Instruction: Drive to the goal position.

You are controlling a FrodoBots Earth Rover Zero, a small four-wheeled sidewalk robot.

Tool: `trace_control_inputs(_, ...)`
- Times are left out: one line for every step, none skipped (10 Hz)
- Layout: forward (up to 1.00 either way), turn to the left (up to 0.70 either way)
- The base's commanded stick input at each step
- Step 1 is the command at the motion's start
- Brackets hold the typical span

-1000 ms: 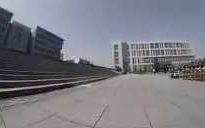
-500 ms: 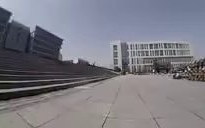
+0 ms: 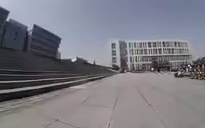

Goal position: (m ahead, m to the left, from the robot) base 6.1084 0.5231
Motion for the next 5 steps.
trace_control_inputs(0.85, 0.00)
trace_control_inputs(0.85, 0.00)
trace_control_inputs(0.85, 0.00)
trace_control_inputs(0.85, 0.00)
trace_control_inputs(0.85, 0.00)
